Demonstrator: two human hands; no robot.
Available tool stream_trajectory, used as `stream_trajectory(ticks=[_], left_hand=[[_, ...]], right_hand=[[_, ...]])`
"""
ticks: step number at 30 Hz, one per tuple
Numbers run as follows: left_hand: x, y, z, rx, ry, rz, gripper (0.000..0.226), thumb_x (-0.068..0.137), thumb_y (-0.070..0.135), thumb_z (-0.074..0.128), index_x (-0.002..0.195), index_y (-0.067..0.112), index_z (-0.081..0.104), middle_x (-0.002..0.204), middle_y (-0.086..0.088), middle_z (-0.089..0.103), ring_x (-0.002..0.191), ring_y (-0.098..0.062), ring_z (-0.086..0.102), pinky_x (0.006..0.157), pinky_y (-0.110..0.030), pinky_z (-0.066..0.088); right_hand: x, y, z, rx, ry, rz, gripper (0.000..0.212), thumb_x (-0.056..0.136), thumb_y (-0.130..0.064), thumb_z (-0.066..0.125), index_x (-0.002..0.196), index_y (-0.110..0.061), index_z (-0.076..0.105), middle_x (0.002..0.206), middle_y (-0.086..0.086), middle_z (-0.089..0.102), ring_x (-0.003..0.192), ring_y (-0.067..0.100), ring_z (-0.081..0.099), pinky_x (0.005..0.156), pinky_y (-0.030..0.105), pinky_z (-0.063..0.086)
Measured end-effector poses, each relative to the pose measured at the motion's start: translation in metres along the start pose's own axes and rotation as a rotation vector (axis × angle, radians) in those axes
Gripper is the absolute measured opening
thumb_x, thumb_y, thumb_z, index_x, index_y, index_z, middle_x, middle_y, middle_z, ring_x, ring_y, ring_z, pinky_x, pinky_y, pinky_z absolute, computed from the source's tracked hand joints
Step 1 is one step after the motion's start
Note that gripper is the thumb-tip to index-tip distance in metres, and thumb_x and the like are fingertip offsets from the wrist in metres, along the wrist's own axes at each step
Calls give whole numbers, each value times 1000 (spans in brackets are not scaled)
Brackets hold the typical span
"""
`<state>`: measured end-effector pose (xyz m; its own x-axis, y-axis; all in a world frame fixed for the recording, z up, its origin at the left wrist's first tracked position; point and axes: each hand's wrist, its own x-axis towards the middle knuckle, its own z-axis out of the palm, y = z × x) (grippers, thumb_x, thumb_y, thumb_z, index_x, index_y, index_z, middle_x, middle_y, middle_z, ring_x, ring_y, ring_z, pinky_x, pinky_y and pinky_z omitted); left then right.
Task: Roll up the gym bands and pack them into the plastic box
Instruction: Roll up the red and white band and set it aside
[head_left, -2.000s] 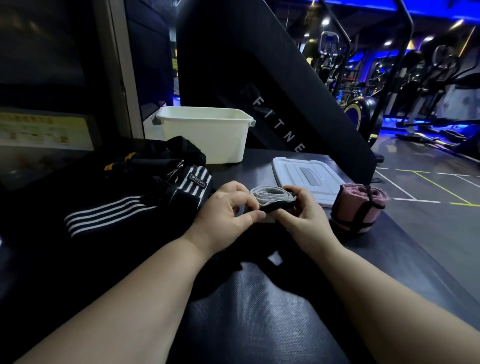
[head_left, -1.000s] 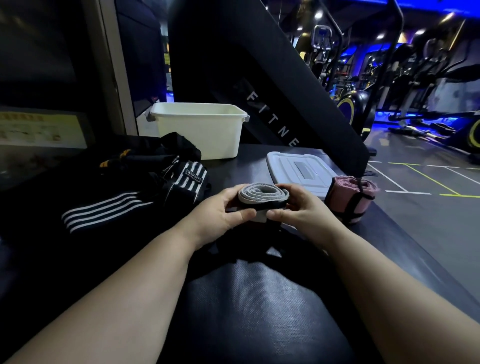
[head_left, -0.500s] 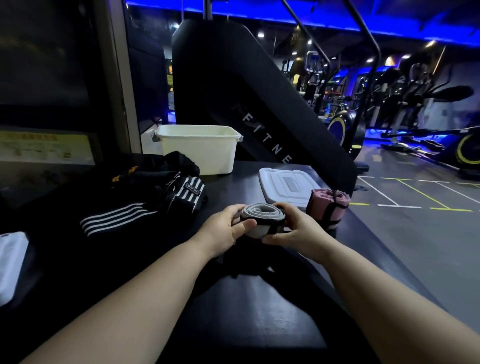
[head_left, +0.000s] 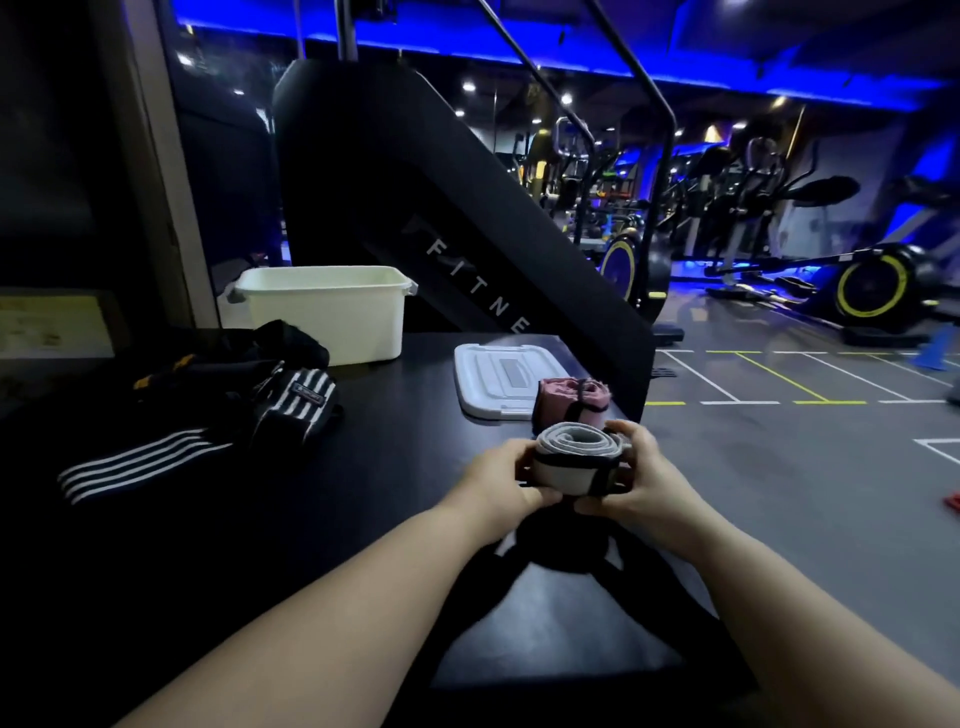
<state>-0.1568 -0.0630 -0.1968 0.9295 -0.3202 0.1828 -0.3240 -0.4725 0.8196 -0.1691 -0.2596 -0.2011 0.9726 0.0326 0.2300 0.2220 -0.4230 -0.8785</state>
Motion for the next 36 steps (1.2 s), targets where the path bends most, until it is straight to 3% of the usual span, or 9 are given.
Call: stream_trajectory(ticks=[3,6,11,15,18,28,36], left_hand=[[14,5,15,-1,5,-13,54,81,11,75,130,21,56,118,6,66,108,-7,61,84,-7,39],[26,8,24,31,12,-25,55,81,13,75,130,27,56,118,8,66,112,-9,59,95,-18,42],[41,7,29,32,14,-18,54,81,14,75,128,31,57,110,14,64,104,-2,57,82,-6,36],[49,2,33,31,35,-27,55,80,15,76,128,33,56,115,11,68,110,-7,61,98,-21,44],[55,-1,36,44,55,-21,56,78,17,77,128,33,56,116,8,69,111,-10,61,101,-26,44],[60,-4,42,75,113,-3,60,80,21,76,134,30,53,122,2,67,115,-14,60,103,-30,43],[57,-1,43,51,131,-47,56,81,23,76,132,28,55,122,5,66,115,-13,59,102,-26,42]], right_hand=[[6,8,-13,8,84,37,82,58,6,87,118,-18,36,108,-4,60,92,7,64,74,22,54],[15,18,-21,22,107,52,77,59,3,88,114,-16,38,109,-2,61,95,9,65,78,22,52],[26,27,-26,27,122,35,71,62,2,87,113,-15,39,109,-3,62,99,13,65,85,26,51],[29,29,-24,43,125,20,67,67,5,83,114,-15,39,107,-6,61,96,9,64,78,16,52],[32,33,-24,68,129,12,66,69,8,80,115,-17,40,112,-1,63,98,9,64,80,14,52],[37,47,-23,63,117,-9,71,73,2,79,121,-33,39,122,0,64,110,12,64,100,37,49],[38,51,-22,40,153,28,80,72,-5,82,137,-29,41,126,-3,62,115,11,61,101,33,47]])
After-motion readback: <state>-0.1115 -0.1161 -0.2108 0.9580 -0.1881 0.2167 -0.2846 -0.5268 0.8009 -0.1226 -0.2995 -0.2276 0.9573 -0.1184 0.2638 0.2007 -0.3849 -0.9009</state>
